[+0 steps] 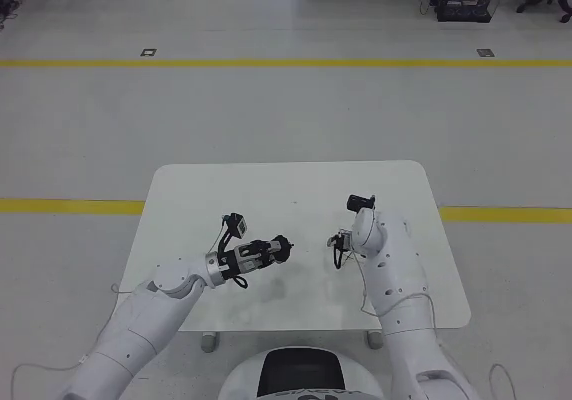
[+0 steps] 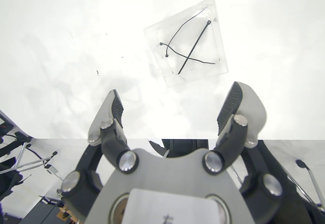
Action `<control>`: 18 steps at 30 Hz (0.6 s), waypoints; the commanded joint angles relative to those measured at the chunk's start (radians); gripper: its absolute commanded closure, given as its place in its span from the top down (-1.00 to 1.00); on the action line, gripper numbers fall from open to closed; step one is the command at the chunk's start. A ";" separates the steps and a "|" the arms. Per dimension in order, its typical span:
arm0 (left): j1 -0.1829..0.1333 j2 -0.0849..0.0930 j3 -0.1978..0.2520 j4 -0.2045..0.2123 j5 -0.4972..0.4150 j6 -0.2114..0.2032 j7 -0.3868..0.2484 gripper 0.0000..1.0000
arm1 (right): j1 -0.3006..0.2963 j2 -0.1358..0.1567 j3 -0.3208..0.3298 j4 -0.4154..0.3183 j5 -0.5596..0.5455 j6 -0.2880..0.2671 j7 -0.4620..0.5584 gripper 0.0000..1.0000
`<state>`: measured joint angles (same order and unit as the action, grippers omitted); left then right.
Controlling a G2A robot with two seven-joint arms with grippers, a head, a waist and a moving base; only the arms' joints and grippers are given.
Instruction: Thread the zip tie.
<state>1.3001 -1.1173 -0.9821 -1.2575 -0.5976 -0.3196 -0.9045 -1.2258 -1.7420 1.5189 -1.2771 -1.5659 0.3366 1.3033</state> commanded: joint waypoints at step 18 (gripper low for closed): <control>0.000 0.000 0.000 0.000 0.000 0.000 0.000 -1.00 | -0.019 -0.014 0.023 0.010 -0.004 0.003 -0.082 0.78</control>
<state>1.3001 -1.1173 -0.9821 -1.2575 -0.5976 -0.3196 -0.9045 -1.2462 -1.7547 1.5414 -1.2702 -1.5700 0.3400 1.2222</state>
